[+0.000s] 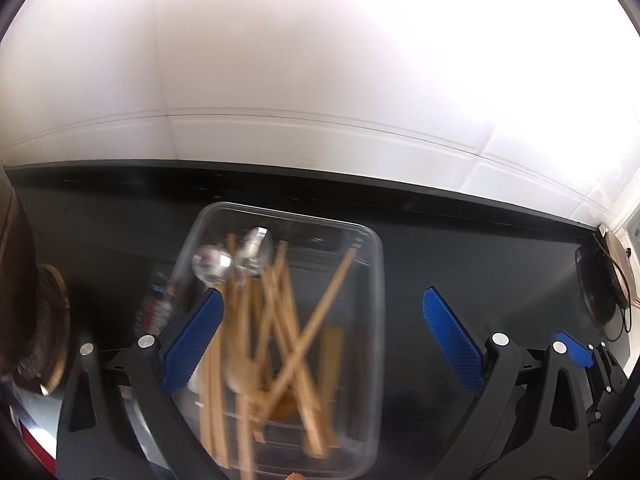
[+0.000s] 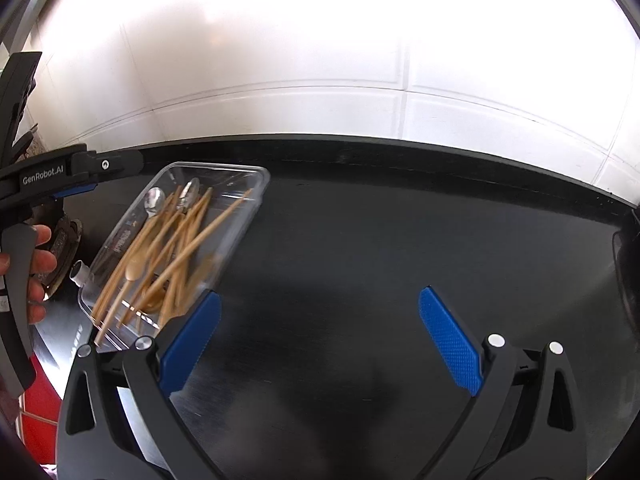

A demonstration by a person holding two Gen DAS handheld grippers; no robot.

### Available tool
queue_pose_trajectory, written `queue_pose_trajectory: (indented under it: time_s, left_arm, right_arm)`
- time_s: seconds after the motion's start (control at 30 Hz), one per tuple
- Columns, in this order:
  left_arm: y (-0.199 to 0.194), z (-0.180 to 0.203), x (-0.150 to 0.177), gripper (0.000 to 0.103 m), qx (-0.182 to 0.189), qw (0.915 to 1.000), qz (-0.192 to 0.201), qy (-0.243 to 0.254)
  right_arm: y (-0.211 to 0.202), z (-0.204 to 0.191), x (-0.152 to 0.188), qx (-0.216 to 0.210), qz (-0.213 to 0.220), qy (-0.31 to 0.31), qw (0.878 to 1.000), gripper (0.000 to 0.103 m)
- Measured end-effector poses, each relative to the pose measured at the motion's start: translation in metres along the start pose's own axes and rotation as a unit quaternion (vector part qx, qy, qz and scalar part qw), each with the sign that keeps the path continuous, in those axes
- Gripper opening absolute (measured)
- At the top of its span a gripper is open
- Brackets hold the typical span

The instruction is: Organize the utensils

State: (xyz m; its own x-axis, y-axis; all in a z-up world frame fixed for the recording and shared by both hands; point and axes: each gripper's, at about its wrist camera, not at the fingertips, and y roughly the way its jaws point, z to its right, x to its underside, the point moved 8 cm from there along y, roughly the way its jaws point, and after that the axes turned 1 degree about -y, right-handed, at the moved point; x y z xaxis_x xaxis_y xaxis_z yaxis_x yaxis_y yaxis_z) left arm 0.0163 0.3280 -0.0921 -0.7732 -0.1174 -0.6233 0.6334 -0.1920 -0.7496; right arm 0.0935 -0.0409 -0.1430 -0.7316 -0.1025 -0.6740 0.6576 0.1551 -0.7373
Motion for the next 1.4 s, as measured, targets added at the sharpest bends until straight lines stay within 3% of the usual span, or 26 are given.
queue_pose_trajectory:
  time_s: [0.4,0.77,0.93,1.07,1.2,1.4]
  left_arm:
    - [0.004,0.121,0.033,0.097,-0.022,0.9996,-0.005,0.016]
    - [0.021,0.195,0.076,0.097,-0.032,0.9992,-0.018,0.015]
    - [0.032,0.223,0.098,0.097,-0.035,0.9988,-0.029,0.017]
    - [0.039,0.242,0.113,0.097,-0.061,0.9971,-0.015,0.042]
    - [0.05,0.258,0.131,0.097,-0.072,0.9956,-0.032,0.051]
    - [0.058,0.267,0.147,0.097,-0.089,0.9925,-0.051,0.067]
  right_arm:
    - [-0.02,0.136,0.02,0.005,-0.001,0.01,1.0,0.096]
    - [-0.026,0.253,0.061,0.022,-0.039,0.05,0.998,0.096]
    - [-0.033,0.288,0.078,0.033,-0.045,0.072,0.996,0.096]
    - [-0.033,0.305,0.086,0.05,-0.05,0.073,0.995,0.096]
    - [-0.029,0.322,0.098,0.07,-0.076,0.073,0.992,0.096]
    - [-0.028,0.338,0.107,0.095,-0.079,0.077,0.989,0.096]
